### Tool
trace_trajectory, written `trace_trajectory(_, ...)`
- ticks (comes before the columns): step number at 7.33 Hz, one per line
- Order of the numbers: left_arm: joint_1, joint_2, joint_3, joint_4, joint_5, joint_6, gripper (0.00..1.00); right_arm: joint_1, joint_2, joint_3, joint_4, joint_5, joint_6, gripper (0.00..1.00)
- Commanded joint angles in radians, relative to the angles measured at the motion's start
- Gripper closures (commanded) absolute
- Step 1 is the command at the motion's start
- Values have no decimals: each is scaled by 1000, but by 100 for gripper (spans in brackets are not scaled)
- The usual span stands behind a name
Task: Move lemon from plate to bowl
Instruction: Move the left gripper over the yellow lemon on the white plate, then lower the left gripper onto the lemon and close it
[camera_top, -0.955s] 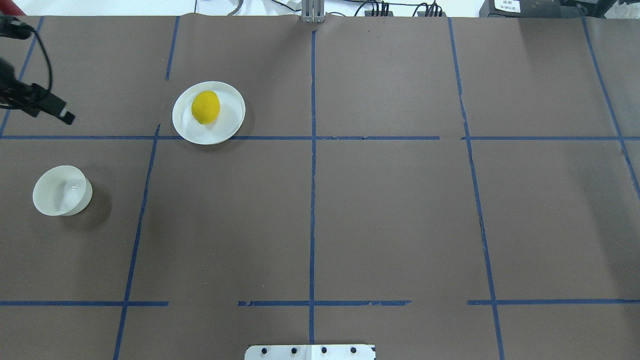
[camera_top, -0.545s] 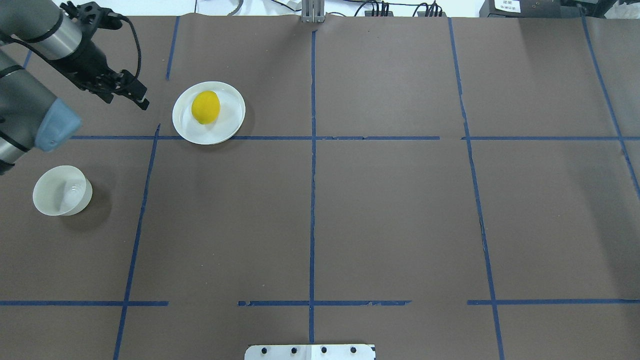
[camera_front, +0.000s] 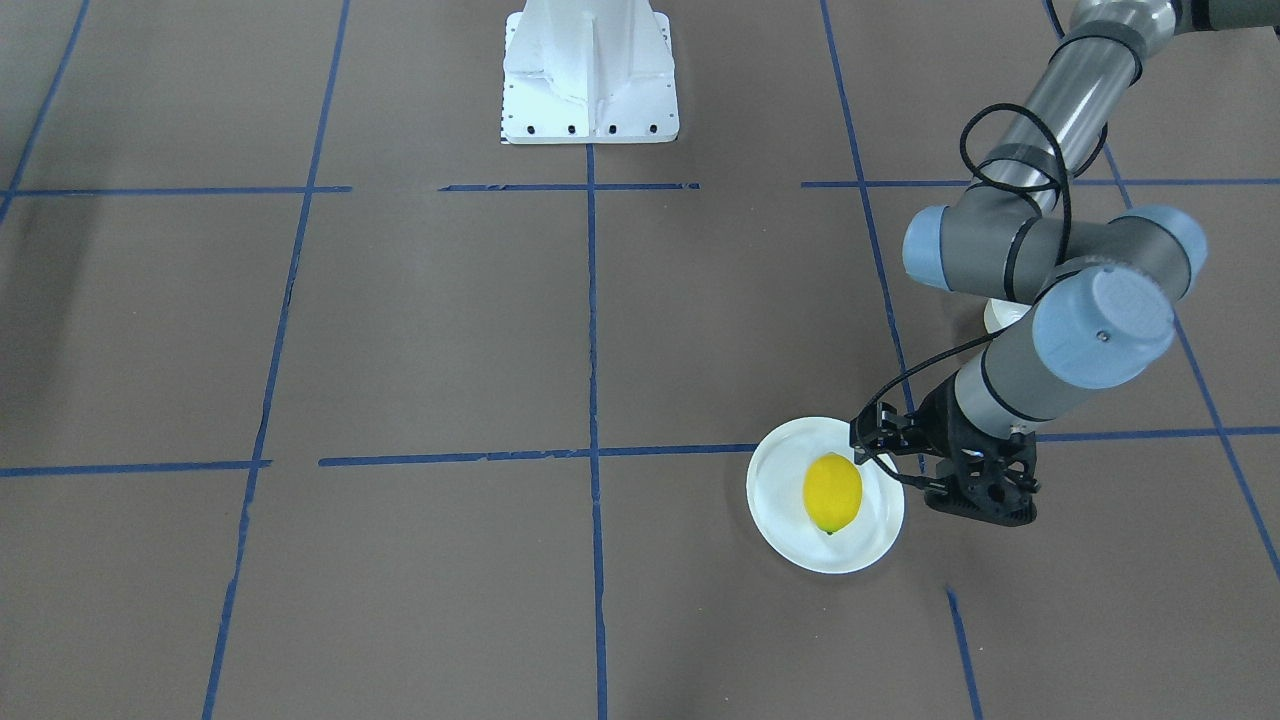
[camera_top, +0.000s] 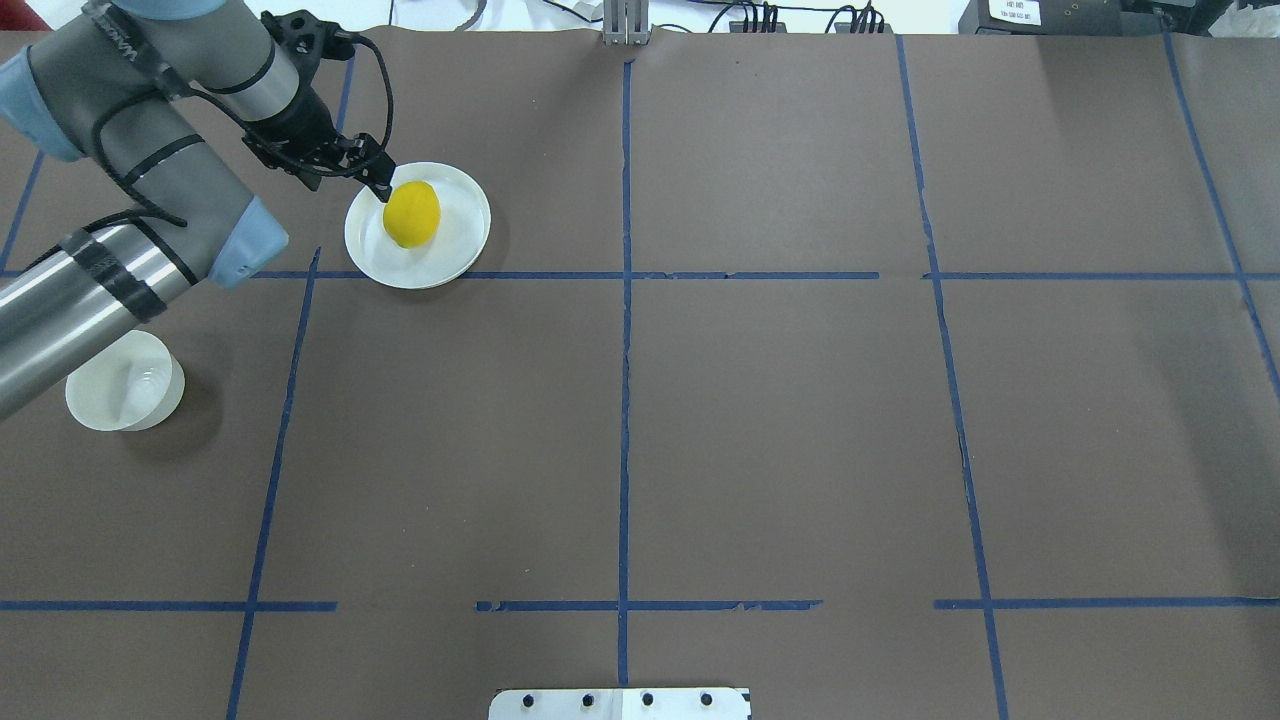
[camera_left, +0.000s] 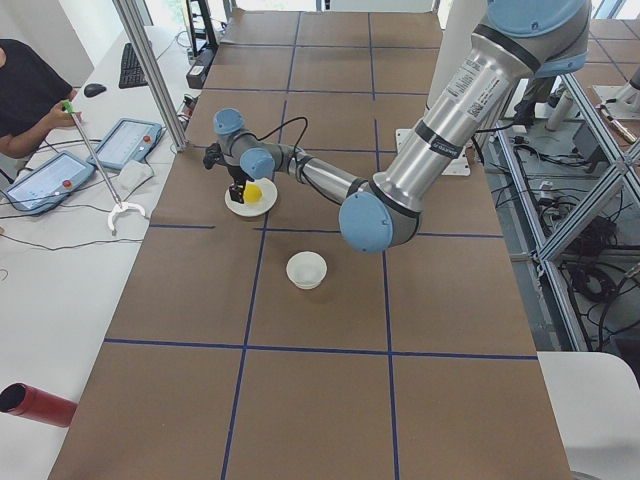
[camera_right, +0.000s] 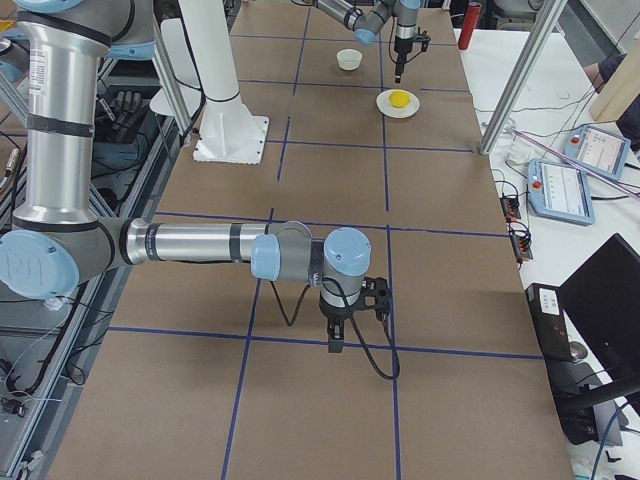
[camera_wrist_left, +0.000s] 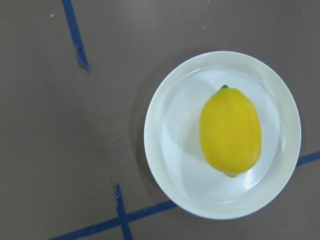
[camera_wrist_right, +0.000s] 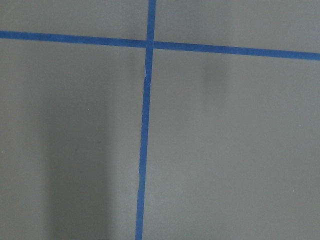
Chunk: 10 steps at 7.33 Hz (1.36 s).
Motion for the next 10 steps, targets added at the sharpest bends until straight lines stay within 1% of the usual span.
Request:
trace_trajectory(1, 28, -73, 136, -106, 11, -81, 6, 0, 0, 0, 0, 0, 0, 0)
trace_trajectory(4, 59, -87, 154, -119, 13, -117, 5, 0, 0, 0, 0, 0, 0, 0)
trace_trajectory(5, 65, -84, 157, -119, 19, -115, 2, 0, 0, 0, 0, 0, 0, 0)
trace_trajectory(6, 73, -87, 170, -121, 48, -115, 2, 0, 0, 0, 0, 0, 0, 0)
trace_trajectory(7, 75, -87, 172, -122, 48, -115, 6, 0, 0, 0, 0, 0, 0, 0)
trace_trajectory(10, 81, -85, 190, -153, 62, -117, 11, 0, 0, 0, 0, 0, 0, 0)
